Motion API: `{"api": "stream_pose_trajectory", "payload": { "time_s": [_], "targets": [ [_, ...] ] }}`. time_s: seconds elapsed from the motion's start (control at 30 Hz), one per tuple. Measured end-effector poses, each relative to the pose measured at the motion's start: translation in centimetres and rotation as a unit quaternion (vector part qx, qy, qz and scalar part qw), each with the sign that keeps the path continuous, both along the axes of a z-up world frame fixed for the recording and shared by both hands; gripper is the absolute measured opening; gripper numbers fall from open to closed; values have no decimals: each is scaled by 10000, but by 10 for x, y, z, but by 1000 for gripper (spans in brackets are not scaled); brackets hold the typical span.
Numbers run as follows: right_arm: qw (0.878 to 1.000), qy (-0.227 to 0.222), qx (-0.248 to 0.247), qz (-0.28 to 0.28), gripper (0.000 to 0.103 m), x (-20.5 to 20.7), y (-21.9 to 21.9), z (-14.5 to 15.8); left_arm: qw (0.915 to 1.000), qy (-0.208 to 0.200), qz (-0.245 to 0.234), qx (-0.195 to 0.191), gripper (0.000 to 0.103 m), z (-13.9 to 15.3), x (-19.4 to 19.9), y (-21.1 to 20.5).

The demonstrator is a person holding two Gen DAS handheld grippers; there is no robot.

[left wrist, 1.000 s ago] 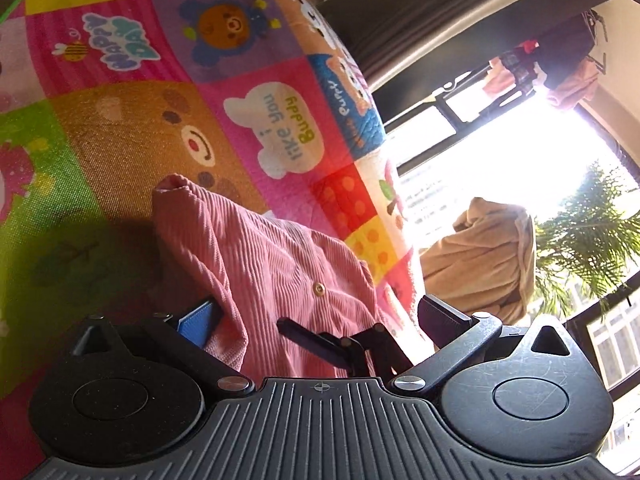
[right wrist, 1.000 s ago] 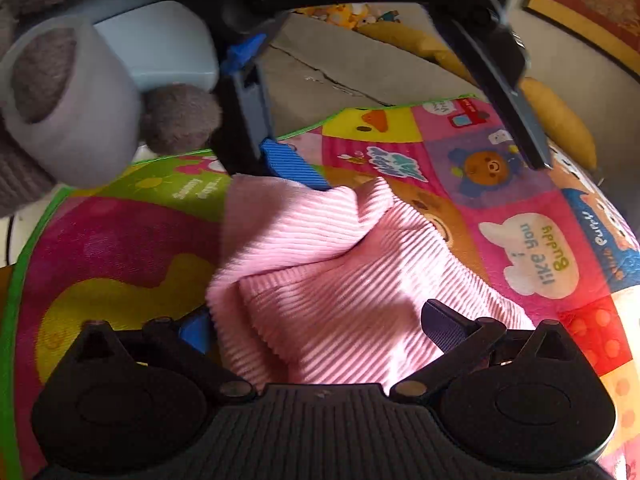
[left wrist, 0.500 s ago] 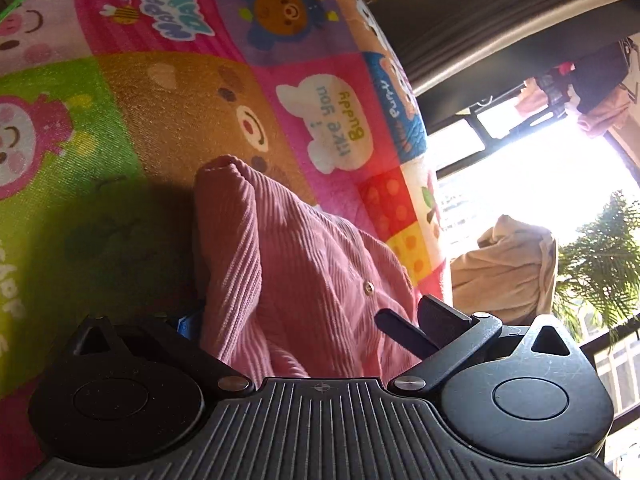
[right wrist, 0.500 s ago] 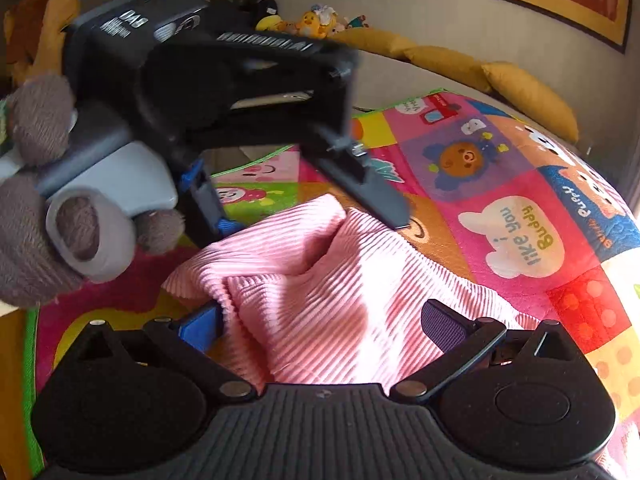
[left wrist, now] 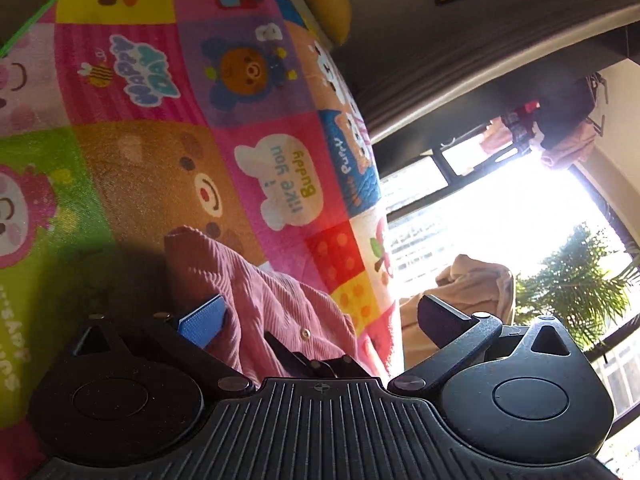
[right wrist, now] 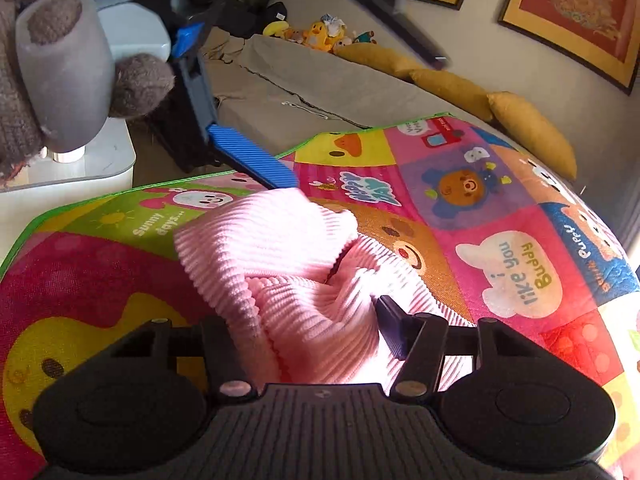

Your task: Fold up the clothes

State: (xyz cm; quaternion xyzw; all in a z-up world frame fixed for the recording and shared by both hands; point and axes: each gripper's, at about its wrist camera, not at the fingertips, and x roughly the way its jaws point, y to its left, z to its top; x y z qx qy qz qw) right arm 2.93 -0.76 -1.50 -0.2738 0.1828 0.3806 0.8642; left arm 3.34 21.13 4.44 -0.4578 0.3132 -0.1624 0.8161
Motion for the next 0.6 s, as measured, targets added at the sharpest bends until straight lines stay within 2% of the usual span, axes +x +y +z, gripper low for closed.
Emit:
{"api": "stream_pose_trajectory", "payload": {
  "time_s": [0.07, 0.13, 0.23, 0.3, 0.37, 0.43, 0.53, 0.6],
  "targets": [
    [10000, 10, 62, 4, 46, 2, -5, 1, 9995, 228, 220, 16, 103, -11, 2, 8],
    [9999, 25, 123, 16, 43, 0, -8, 3, 9985, 501, 225, 54, 103, -23, 8, 4],
    [9998, 27, 204, 14, 39, -4, -14, 5, 9969, 775, -56, 73, 103, -36, 24, -15],
    [9995, 26, 306, -24, 35, -6, -22, 9, 9963, 799, -322, 58, 103, -33, 38, -39],
    [9985, -75, 512, -193, 33, -8, -37, 18, 9962, 552, -649, 191, 103, -12, 53, -72],
    [9948, -181, 854, -524, 33, -7, -63, 33, 9929, -44, -1086, 482, 103, 22, 55, -107],
    [9826, -132, 1420, -1189, 33, 1, -116, 54, 9767, -932, -1771, 779, 103, 70, 55, -156],
    [9698, 57, 1726, -1722, 33, 10, -156, 62, 9676, -1366, -1939, 868, 103, 89, 47, -171]
  ]
}}
